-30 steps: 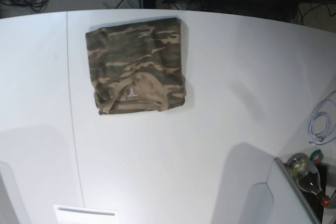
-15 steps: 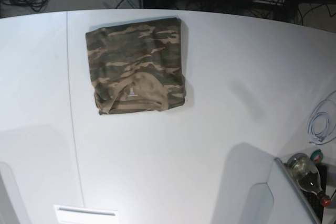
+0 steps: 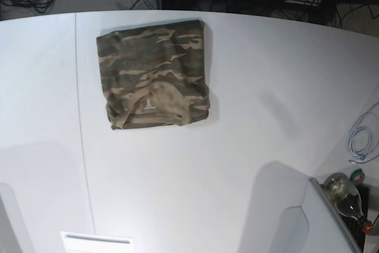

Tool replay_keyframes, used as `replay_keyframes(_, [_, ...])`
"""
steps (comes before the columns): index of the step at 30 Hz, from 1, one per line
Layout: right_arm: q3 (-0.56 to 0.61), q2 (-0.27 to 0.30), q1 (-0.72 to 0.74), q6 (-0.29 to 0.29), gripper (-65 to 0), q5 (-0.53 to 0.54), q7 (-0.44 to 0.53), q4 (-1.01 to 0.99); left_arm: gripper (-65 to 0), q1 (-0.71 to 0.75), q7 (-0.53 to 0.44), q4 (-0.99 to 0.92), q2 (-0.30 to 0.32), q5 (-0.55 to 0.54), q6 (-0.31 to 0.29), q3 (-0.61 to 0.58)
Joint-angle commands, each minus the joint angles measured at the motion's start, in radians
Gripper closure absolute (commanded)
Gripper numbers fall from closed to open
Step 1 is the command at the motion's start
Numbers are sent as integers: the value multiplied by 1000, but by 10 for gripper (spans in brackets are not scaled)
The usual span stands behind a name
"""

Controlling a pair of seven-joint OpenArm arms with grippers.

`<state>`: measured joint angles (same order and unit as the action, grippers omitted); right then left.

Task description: Layout the t-shirt on the table in an organized manner, then fold the t-shirt properly

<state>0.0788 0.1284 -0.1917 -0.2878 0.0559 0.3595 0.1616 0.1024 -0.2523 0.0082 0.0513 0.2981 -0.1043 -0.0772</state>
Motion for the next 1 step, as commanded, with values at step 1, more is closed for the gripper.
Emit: replay_keyframes(1, [2,7,1,-3,0,3,11,5,0,7,-6,-1,2,0,-2,0])
